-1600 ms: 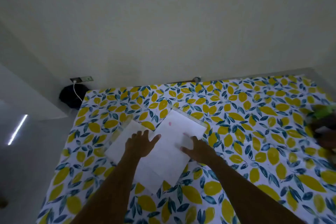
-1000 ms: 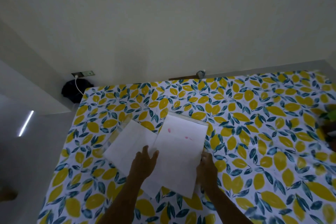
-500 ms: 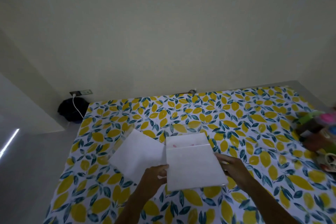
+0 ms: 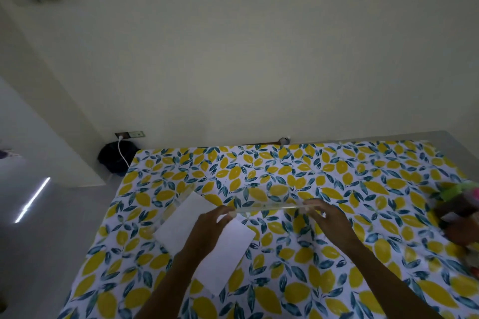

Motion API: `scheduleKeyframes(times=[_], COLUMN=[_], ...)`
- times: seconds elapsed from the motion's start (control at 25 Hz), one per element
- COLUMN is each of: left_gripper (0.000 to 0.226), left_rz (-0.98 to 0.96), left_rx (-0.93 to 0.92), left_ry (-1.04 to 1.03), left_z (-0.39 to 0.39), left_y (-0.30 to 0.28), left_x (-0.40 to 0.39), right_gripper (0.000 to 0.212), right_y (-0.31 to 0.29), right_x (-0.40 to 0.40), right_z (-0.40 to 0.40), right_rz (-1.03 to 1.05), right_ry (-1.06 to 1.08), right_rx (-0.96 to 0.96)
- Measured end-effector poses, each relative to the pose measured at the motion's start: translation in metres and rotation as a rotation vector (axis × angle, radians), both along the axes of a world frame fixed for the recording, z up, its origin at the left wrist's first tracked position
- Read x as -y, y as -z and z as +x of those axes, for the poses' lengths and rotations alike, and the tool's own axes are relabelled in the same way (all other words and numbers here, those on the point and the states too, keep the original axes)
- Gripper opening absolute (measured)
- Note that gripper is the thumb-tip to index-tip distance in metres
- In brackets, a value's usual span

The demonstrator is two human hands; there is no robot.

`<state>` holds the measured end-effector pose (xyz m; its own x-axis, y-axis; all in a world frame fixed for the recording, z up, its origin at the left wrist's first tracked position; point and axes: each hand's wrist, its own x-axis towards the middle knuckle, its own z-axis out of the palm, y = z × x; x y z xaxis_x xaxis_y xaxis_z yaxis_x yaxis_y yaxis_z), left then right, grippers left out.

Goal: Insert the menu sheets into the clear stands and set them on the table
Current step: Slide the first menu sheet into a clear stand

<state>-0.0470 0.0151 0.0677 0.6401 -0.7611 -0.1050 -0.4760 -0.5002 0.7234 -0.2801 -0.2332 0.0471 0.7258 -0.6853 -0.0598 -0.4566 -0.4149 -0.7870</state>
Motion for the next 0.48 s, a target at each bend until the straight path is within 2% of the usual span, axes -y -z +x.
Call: scheduleKeyframes(times=[0.08, 0.16, 0.32, 0.48], left_gripper=[0.030, 0.026, 0.018, 0.035], left_rz=[-0.018, -0.033, -0.051, -0.059], left_rx=[0.027, 0.044, 0.154, 0.218], left_ry=[-0.059, -0.106, -0.149, -0.215], left_z=[0.008, 0.011, 0.018, 0.026], left_y=[-0.006, -0.009, -0.012, -0.010], left_x=[0.014, 0.027, 0.049, 0.069], right_gripper=[0.008, 0.012, 0.015, 0.017], right_y=[-0.006, -0.007, -0.001, -0.003], right_x=[0.009, 0.022, 0.043, 0.054], right_z=[0.013, 0.025, 0.043, 0.062], right_rz=[0.010, 0.016, -0.026, -0.076], right_ry=[0.019, 0.020, 0.016, 0.038], right_rx=[0.053, 0.086, 0.037, 0.023])
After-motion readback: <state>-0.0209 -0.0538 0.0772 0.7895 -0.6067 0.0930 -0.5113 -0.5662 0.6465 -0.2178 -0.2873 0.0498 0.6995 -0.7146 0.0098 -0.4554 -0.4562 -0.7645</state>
